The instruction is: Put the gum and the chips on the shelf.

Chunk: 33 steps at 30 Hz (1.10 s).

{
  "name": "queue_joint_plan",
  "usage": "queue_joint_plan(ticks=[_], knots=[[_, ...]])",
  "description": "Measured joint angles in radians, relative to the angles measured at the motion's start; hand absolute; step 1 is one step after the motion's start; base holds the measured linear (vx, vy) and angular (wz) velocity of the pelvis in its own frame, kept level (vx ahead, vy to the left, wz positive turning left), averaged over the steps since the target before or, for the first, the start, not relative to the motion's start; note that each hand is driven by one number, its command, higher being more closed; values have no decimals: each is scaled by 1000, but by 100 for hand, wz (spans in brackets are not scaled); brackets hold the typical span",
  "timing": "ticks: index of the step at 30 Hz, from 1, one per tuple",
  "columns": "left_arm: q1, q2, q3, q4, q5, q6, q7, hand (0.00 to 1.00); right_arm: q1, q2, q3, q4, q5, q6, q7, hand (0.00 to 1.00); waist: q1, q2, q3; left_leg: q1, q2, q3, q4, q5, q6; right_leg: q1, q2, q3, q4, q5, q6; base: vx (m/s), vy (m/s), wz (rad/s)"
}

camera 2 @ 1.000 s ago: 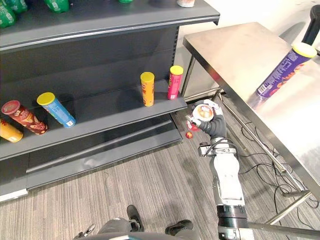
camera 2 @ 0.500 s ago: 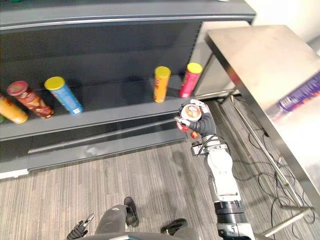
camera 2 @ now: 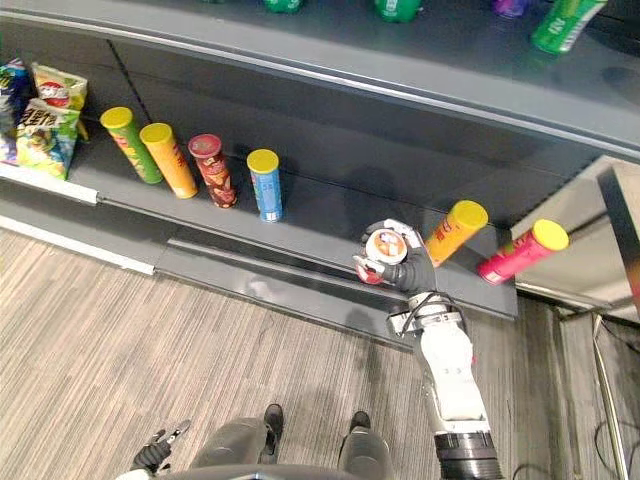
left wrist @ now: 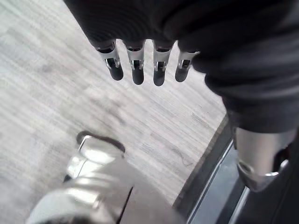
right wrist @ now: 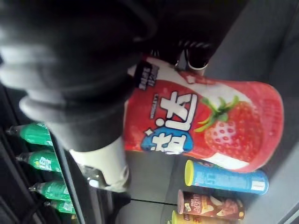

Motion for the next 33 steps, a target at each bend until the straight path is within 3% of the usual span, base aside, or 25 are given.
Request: queue_joint_plan(ticks=[1, 3, 5, 6, 14, 23, 29, 33], knots=[[-1, 1, 14, 6, -1, 1, -3, 0, 9, 12, -3, -8, 12, -3, 3, 100, -4, -8, -6, -2, 18, -7, -43, 20, -29, 10, 15, -39, -36, -2, -3, 44, -238, 53], [-8, -3, 26, 19, 0, 3, -3, 0, 19, 16, -6, -10, 33, -4, 3, 100, -15, -9, -8, 3, 37, 10, -94, 44, -45, 25, 24, -70, -68, -1, -6, 22, -212, 49], [-9, -6, 37, 32, 1, 9, -3, 0, 37, 16, -15, -10, 36, -6, 0, 100, -34, -1, -13, 23, 104, 168, -141, 57, -43, 47, 28, -111, -86, 2, -17, 13, -157, 53], [-8, -12, 41, 32, 4, 9, -2, 0, 55, 15, -37, -10, 36, -6, -3, 100, -39, 8, -18, 51, 133, 259, -173, 100, -62, 62, 29, -123, -91, 2, -17, 48, -39, 25], [-4, -12, 70, 31, 21, 11, 15, 0, 71, 61, -36, -5, 30, -13, -29, 100, -30, -4, -68, 150, 92, 314, -347, 184, -55, 70, 15, -77, -128, 17, -1, 1, 35, -12], [-4, -12, 68, 31, 50, 20, 16, 0, 67, 54, -43, 11, 28, -13, -50, 100, -36, 19, -97, 160, 94, 337, -353, 186, -54, 71, 23, -47, -145, 35, -4, -4, -1, -9], [1, -12, 67, 33, 61, 21, 15, 0, 18, -1, -117, -30, 27, -13, -64, 100, -35, 11, -121, 169, 104, 367, -352, 189, -56, 72, 37, -10, -177, 74, -13, -25, -7, -18], [2, -11, 67, 45, 77, 21, 9, 0, 15, -41, -167, -79, 30, -14, -47, 100, -63, 9, -140, 180, 106, 397, -354, 189, -56, 63, 42, 31, -178, 84, -13, -72, -4, -29]])
